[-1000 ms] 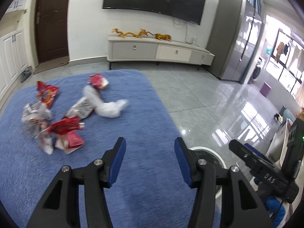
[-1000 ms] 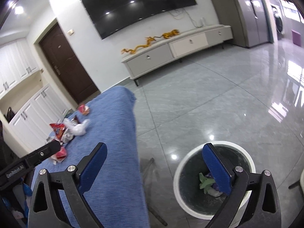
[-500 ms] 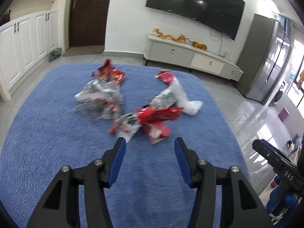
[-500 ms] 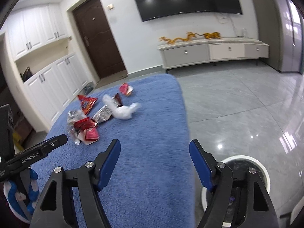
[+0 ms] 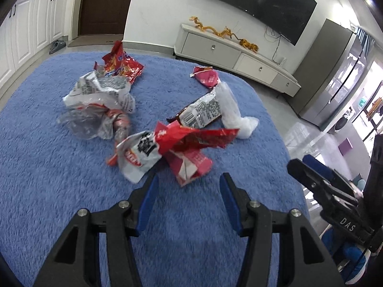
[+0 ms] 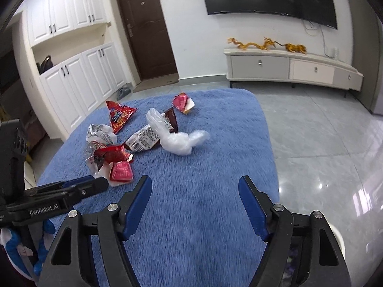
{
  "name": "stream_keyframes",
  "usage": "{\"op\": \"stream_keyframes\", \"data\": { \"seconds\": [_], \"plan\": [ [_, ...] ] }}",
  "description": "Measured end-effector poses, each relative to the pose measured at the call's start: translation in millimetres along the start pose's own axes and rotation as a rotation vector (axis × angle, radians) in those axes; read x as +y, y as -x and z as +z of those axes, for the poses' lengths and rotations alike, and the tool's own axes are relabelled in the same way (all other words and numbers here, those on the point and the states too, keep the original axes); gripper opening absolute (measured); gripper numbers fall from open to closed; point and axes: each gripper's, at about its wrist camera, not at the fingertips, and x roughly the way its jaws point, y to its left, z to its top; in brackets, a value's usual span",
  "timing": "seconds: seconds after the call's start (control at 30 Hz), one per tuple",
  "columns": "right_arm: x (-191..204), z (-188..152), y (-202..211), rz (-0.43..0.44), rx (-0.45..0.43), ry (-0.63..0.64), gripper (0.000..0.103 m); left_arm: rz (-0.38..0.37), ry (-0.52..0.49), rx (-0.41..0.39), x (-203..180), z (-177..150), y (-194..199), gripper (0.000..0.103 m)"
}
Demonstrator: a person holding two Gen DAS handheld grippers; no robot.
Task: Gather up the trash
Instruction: 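Return both open tools to the remaining wrappers on the rug, then grasp the clear plastic bag with the right tool while the left tool grasps the pink wrapper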
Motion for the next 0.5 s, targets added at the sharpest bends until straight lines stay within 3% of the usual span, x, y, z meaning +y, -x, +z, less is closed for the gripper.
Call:
{"op": "stream_keyframes", "data": {
  "seconds": [0.43, 0.5],
  "plan": [
    [25.5, 43.8, -72.8, 0.010, 0.040, 0.136, 0.075, 0.026, -0.007, 0.017, -1.4, 18.5, -32.3, 0.050],
    [30.7, 47.4, -82.7, 0.010, 0.047, 0.155, 0.075, 0.021, -0.001, 0.014, 0.0, 20.2, -33.4, 0.046]
  ]
}}
